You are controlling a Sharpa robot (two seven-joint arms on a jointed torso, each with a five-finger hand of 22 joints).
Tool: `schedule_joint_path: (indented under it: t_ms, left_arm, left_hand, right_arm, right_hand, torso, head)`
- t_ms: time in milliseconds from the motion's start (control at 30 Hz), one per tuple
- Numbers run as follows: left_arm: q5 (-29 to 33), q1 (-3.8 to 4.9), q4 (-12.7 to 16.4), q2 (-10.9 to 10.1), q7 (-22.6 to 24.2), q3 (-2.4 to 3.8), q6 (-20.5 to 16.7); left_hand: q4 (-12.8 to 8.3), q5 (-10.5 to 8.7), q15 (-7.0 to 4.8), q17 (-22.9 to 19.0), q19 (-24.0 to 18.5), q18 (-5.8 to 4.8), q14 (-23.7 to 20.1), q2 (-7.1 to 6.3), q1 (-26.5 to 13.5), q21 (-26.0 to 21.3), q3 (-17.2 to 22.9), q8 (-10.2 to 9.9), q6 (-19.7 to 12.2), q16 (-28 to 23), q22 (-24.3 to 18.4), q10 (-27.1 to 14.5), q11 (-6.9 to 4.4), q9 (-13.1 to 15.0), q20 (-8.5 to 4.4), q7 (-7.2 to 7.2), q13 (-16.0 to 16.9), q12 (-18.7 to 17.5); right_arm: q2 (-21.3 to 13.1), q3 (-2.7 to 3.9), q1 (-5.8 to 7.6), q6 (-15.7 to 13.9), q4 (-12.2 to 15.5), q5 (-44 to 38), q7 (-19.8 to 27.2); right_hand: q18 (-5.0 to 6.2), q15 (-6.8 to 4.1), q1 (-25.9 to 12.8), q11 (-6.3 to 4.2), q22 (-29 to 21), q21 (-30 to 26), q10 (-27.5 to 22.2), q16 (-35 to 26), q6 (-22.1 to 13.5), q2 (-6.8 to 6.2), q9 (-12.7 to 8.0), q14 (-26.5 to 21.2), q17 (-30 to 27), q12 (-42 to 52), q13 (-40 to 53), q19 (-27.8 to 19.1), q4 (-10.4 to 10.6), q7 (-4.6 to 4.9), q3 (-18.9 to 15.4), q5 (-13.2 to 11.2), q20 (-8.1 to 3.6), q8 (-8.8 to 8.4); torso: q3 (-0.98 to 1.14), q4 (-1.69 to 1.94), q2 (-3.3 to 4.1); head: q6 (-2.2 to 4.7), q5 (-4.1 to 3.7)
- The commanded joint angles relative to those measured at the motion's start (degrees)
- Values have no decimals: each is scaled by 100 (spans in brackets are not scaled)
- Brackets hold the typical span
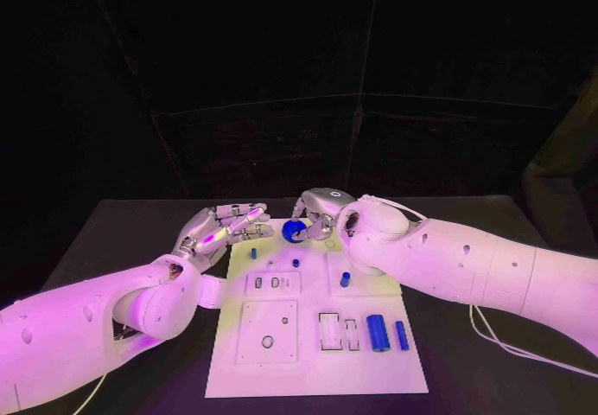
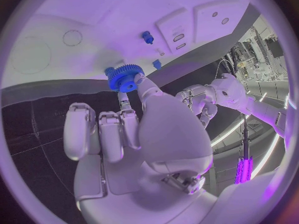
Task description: Assemble the parts on the task board
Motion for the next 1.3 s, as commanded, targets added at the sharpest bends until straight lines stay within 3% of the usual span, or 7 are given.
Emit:
schedule_joint_path:
  t_ms: [33, 300, 500, 1033, 1133, 1200, 1300]
  left_arm:
    - [-35, 9, 2, 3, 23, 5, 49]
    - [-36, 9, -1, 15, 21, 6, 46]
    - [-36, 9, -6, 23, 16, 6, 46]
    - [-36, 10, -18, 40, 7, 6, 55]
    - [-36, 10, -19, 40, 4, 6, 59]
    - [-36, 10, -19, 40, 1, 6, 61]
    - [-36, 10, -20, 39, -2, 6, 61]
  left_hand:
    - [-24, -32, 0, -8, 35, 35, 36, 68, 9, -32, 6, -25, 11, -10, -5, 33, 25, -4, -7, 187, -6, -23]
    - [-24, -32, 0, -8, 35, 35, 36, 68, 9, -32, 6, -25, 11, -10, -5, 33, 25, -4, -7, 187, -6, -23]
    - [-24, -32, 0, -8, 35, 35, 36, 68, 9, -32, 6, -25, 11, -10, -5, 33, 25, -4, -7, 187, -6, -23]
    - [-24, -32, 0, -8, 35, 35, 36, 68, 9, -32, 6, -25, 11, -10, -5, 33, 25, -4, -7, 187, -6, -23]
    - [-24, -32, 0, -8, 35, 35, 36, 68, 9, -32, 6, -25, 11, -10, -5, 33, 25, -4, -7, 187, -6, -23]
    - [-24, -32, 0, -8, 35, 35, 36, 68, 9, -32, 6, -25, 11, -10, -5, 33, 25, -4, -7, 187, -6, -23]
    - [-40, -32, 0, -9, 40, 35, 40, 74, 10, -42, 6, -30, 11, -24, -11, 33, 24, -4, -7, 187, -7, -31]
  right_arm:
    - [102, -4, -3, 139, -114, -82, -12]
    - [291, -17, -31, 251, -333, -172, -83]
    - [372, -94, -37, 282, -416, -208, -109]
    - [537, -120, -79, 213, -593, -240, -227]
    - [542, -120, -82, 274, -609, -244, -239]
    - [540, -120, -83, 354, -610, -240, -243]
    - [532, -120, -84, 409, -607, -200, -247]
  right_hand:
    - [-96, -30, -71, -14, 9, 35, 62, 18, 124, -21, 2, 507, 1037, -9, 577, 29, 5, -111, 45, -14, -24, -38]
    - [-96, -25, -95, -7, 8, 34, 53, 18, 100, -51, -2, 508, 1039, -20, 568, 28, 0, -103, 50, -28, -20, -67]
    - [-97, -17, -119, 4, 12, 35, 31, 17, 68, -79, -4, 507, 1037, -48, 540, 30, -8, -90, 58, -51, -14, -103]
    - [-103, 105, -374, 147, 41, 42, -67, 20, -466, -253, -12, 511, 1056, -171, 430, 33, 32, 66, -86, -313, 94, -528]
    - [-104, 148, -463, 196, 48, 45, -94, 21, -609, -289, -7, 511, 1061, -200, 402, 33, 109, 117, -153, -476, 135, -644]
    - [-103, 179, -607, 226, 50, 46, -102, 22, -650, -352, 3, 512, 1065, -206, 398, 30, 279, 145, -251, -683, 168, -704]
    - [-102, 200, -741, 246, 49, 48, -106, 20, -655, -376, 11, 510, 1060, -202, 403, 26, 485, 163, -428, -653, 194, -748]
  torso:
    - [12, -18, 3]
    - [14, -29, -1]
    - [16, -25, 2]
    - [14, -23, -2]
    - [14, -24, -1]
    - [16, -23, 0]
    - [17, -22, 1]
  head:
    - [-8, 14]
    - [-21, 13]
    - [-29, 2]
    - [-36, 7]
    - [-37, 6]
    - [-37, 2]
    - [-37, 1]
